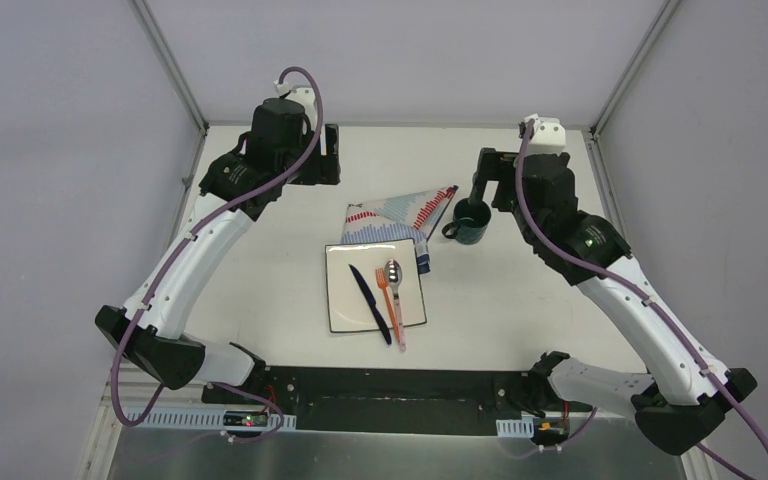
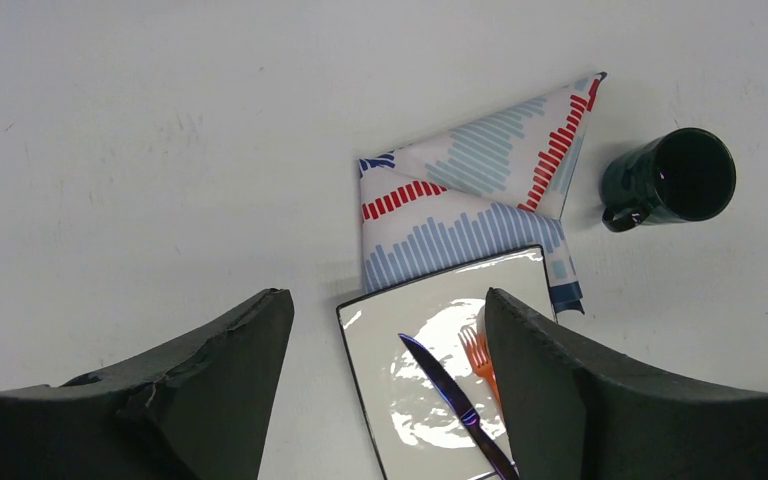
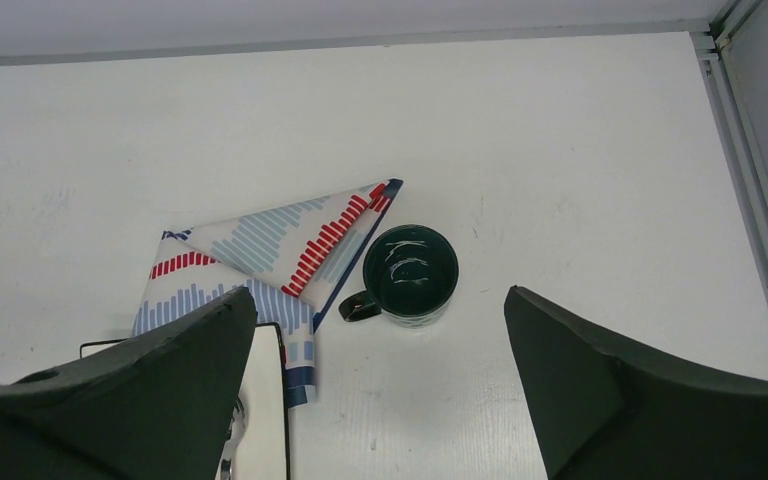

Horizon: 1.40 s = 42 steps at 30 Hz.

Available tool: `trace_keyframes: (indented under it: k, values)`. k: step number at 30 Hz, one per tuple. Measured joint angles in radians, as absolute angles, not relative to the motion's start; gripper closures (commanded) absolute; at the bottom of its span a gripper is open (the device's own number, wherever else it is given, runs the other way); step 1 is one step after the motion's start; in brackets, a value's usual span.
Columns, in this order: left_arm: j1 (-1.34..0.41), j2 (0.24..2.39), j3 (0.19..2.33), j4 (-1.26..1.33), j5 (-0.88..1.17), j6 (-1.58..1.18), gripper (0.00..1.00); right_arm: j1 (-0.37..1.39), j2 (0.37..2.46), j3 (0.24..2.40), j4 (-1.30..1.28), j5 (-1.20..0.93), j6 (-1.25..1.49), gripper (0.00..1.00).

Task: Set the dinner table for one person
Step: Move the cup to the center of the board.

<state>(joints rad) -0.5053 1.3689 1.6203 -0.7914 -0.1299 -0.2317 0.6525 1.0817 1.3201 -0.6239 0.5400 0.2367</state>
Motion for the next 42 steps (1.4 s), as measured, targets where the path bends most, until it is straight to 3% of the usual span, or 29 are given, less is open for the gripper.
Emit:
trace_keyframes:
  k: [8, 16, 26, 31, 42]
  values:
    - [-0.505, 1.369, 1.620, -0.791, -0.140, -0.232, 0.23, 0.653, 1.077, 1.300, -0.600, 0.547, 0.241, 0.00]
    - [-0.506, 1.369, 1.602, -0.792, -0.163, -0.220, 0.12, 0.653, 1.077, 1.294, -0.573, 0.545, 0.241, 0.00]
    - [-0.511, 1.359, 1.546, -0.750, -0.163, -0.212, 0.11, 0.653, 1.071, 1.240, -0.498, 0.529, 0.226, 0.00]
    - [-0.511, 1.344, 1.500, -0.721, -0.163, -0.214, 0.01, 0.653, 1.084, 1.240, -0.495, 0.535, 0.226, 0.00]
    - [-0.511, 1.344, 1.500, -0.714, -0.156, -0.221, 0.01, 0.653, 1.159, 1.246, -0.501, 0.517, 0.207, 0.00]
